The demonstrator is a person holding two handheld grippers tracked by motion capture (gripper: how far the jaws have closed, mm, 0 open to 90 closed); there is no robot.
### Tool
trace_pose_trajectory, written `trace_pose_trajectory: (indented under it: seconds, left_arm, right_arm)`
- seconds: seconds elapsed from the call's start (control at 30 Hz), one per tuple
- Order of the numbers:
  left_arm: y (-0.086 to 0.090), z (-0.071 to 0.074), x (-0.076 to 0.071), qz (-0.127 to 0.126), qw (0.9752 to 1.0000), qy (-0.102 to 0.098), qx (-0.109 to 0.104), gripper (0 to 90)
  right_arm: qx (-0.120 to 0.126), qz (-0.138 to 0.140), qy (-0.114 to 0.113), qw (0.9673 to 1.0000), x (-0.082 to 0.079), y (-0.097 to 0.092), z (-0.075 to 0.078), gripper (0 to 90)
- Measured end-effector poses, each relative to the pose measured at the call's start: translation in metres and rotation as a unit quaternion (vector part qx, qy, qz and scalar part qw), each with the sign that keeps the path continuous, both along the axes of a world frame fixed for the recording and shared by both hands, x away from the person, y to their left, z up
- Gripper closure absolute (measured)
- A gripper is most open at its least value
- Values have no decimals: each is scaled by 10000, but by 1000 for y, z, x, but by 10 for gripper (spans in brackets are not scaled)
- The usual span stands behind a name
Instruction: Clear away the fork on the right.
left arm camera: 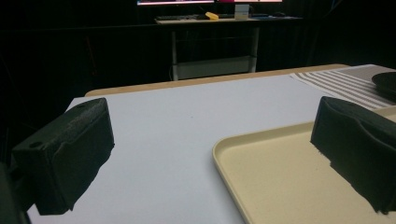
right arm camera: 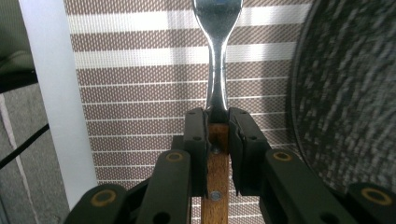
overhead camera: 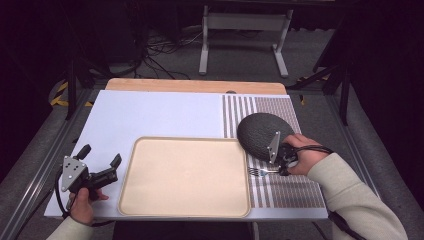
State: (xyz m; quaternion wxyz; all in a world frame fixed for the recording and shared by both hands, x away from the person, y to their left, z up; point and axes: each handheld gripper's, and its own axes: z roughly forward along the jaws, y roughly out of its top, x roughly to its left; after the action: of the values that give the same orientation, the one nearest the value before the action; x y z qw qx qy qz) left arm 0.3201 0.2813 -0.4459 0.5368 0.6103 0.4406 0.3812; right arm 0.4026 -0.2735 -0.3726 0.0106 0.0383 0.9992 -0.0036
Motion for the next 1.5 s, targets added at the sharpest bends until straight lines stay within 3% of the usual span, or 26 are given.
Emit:
trace_pose_trajectory:
  seconds: [0.27, 0.37, 0.63, 0.8, 0.93, 1.1, 1.13, 1.17, 1.33, 1.5]
  left_arm:
    - [0, 0, 0, 5, 10000, 4, -6, 0]
    - [0, 0, 0, 0, 10000, -2, 2, 0]
    - [0, 0, 0, -1, 10000, 1, 13, 0]
    - [0, 0, 0, -8, 10000, -4, 18, 0]
    - [0, 0, 0, -9, 10000, -11, 22, 0]
    - [0, 0, 0, -12, 10000, -12, 19, 0]
    - [0, 0, 0, -12, 10000, -12, 19, 0]
    - [0, 0, 0, -13, 10000, -12, 19, 0]
    - [1, 0, 0, -28, 10000, -4, 17, 0]
    - [1, 0, 0, -28, 10000, -13, 24, 0]
  right_arm:
    - [255, -264, -153, 9992, 2, 3, 15, 778]
    - [488, -434, -256, 9975, 3, 7, 23, 778]
    - [875, -965, -370, 9908, 4, 15, 32, 778]
    - [1093, -1320, -383, 9845, 3, 21, 36, 778]
    - [1218, -1644, -431, 9779, 4, 28, 39, 778]
    - [1453, -2056, -434, 9668, 5, 38, 42, 777]
    - [1453, -2056, -434, 9668, 5, 38, 42, 777]
    - [1491, -2203, -451, 9629, 5, 40, 42, 778]
    - [1645, -2625, -476, 9496, 6, 48, 45, 778]
    - [1759, -2894, -362, 9402, 5, 59, 46, 778]
